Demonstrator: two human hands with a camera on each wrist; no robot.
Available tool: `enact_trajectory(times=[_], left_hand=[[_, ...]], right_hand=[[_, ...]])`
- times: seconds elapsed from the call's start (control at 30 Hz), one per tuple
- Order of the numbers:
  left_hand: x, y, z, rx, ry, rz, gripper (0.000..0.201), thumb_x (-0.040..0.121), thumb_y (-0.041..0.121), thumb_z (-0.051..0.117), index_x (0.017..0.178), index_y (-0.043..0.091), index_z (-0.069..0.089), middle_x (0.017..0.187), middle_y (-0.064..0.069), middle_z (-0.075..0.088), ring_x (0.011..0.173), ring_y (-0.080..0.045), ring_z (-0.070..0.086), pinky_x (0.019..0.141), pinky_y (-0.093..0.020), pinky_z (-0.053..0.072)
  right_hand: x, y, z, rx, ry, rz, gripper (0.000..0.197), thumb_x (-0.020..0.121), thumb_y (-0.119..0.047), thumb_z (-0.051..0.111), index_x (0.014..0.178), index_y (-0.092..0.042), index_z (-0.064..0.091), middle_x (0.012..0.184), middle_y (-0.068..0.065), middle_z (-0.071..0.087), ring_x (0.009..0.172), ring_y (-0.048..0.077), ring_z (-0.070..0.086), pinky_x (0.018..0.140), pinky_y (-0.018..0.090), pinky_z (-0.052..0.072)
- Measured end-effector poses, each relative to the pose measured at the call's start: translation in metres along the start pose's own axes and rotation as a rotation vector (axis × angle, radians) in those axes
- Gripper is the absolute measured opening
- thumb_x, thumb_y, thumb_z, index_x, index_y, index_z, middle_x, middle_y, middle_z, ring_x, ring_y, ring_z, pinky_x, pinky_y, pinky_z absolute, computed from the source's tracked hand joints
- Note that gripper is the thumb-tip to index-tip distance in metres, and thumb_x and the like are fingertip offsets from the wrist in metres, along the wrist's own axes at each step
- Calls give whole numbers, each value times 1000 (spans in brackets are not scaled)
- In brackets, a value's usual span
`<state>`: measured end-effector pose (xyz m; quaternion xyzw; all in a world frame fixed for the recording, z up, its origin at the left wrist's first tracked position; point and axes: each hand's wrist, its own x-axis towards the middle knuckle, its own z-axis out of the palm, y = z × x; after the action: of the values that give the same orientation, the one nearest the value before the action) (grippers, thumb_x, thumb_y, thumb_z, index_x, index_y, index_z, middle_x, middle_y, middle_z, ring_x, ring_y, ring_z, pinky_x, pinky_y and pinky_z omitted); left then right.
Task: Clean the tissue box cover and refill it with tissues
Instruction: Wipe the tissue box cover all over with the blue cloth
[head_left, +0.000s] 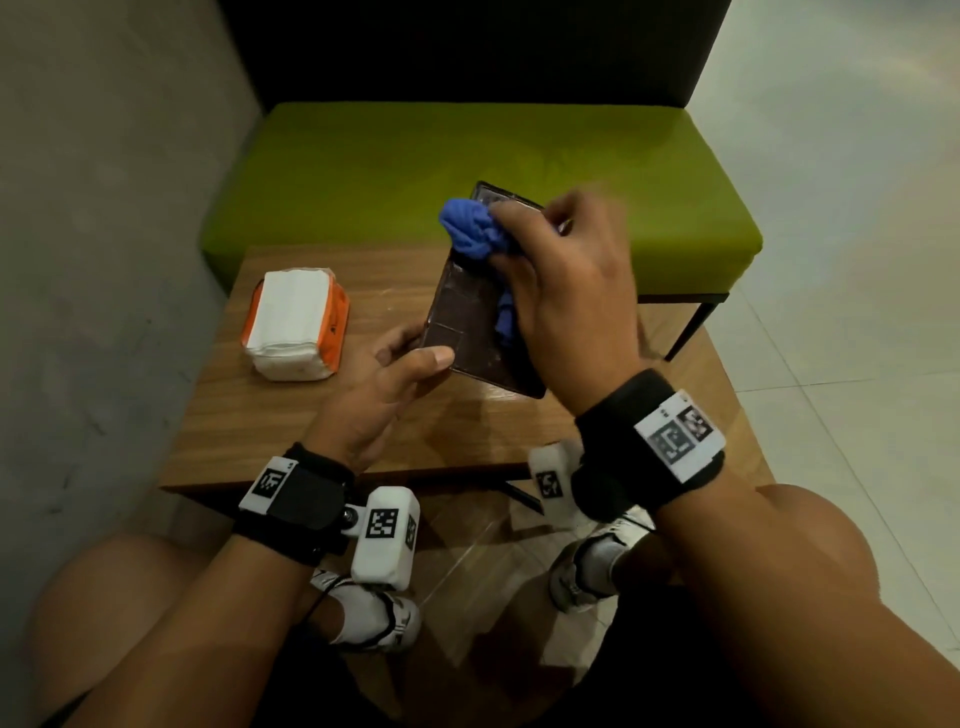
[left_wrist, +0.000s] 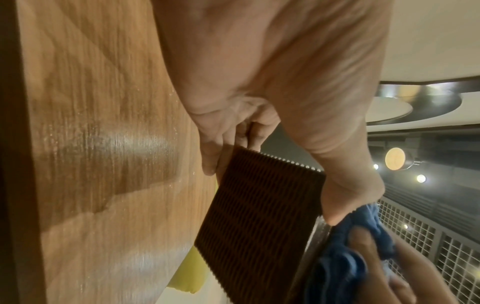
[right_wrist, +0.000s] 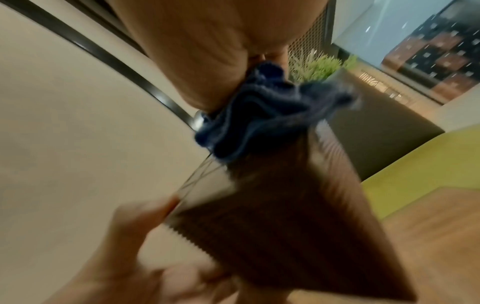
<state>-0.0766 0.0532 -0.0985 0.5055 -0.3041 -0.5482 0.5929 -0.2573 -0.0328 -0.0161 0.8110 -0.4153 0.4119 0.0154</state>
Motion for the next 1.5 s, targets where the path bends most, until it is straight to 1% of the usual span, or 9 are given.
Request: enact_trajectory(times=[0.2, 0.4, 0.57, 0.73, 0.93, 1.1, 1.27, 1.4, 1.5], left_hand=[[-16, -7, -15, 50, -54, -8, 59, 87, 13, 76, 144, 3, 61, 140, -19, 71, 133, -33, 67, 116, -48, 52], [-24, -6, -21, 111, -61, -47, 72, 71, 30, 85, 138, 12, 66, 131, -8, 77, 125, -28, 73, 105, -38, 60], [-26, -6, -28, 99, -45, -17, 68, 80, 28, 81, 144, 11, 64, 139, -15, 72, 133, -32, 68, 113, -49, 53], [-28, -7, -25, 115, -30, -22, 73, 73, 31, 84, 141, 9, 66, 134, -15, 75, 127, -32, 72, 105, -44, 60], [-30, -5, -30, 109, -16, -28, 78, 79, 29, 79, 148, 1, 59, 143, -24, 68, 137, -41, 64, 116, -55, 52], [-30, -9, -28, 127, -14, -38, 76, 77, 32, 82, 145, 4, 62, 138, -18, 73, 132, -37, 68, 117, -59, 50], [-29, -5, -23, 134, -19, -29, 73, 81, 31, 80, 146, 6, 62, 143, -20, 69, 137, -38, 65, 120, -60, 46], [-29, -2, -18, 147, -26, -32, 67, 79, 34, 82, 140, 11, 68, 135, -18, 75, 130, -38, 70, 116, -59, 51], [-27, 0, -12, 163, -59, -14, 59, 89, 27, 76, 144, 7, 65, 137, -19, 73, 132, -35, 69, 113, -52, 54]], right_hand=[[-41, -20, -3, 82, -251, -313, 33, 100, -27, 63, 131, -17, 71, 121, 16, 63, 105, 34, 53, 85, 42, 45], [-37, -4, -3, 38, -10, 55, 37, 97, -8, 57, 130, -15, 73, 114, 21, 61, 102, 37, 54, 80, 51, 48], [-71, -25, -10, 77, -248, -239, 40, 110, -34, 48, 137, -14, 70, 119, 19, 64, 103, 35, 54, 81, 47, 46], [-59, -2, -7, 25, -51, 91, 35, 100, -12, 58, 132, -17, 72, 114, 22, 59, 101, 37, 52, 79, 50, 46], [-80, -19, -10, 32, -262, -209, 33, 106, -22, 51, 131, -14, 72, 115, 23, 59, 99, 37, 52, 77, 47, 43], [-68, 1, -4, 37, -71, 89, 35, 97, -8, 60, 128, -15, 73, 112, 22, 56, 102, 36, 50, 82, 50, 45], [-84, -21, -8, 52, -220, -181, 34, 108, -21, 46, 125, -12, 74, 107, 23, 57, 95, 37, 52, 76, 48, 42], [-63, 0, -9, 57, -82, 64, 35, 92, -4, 59, 122, -13, 75, 110, 25, 52, 103, 39, 50, 80, 47, 44], [-66, -23, -9, 109, -104, -100, 33, 108, -20, 48, 116, -9, 77, 113, 27, 58, 102, 40, 54, 80, 47, 46]])
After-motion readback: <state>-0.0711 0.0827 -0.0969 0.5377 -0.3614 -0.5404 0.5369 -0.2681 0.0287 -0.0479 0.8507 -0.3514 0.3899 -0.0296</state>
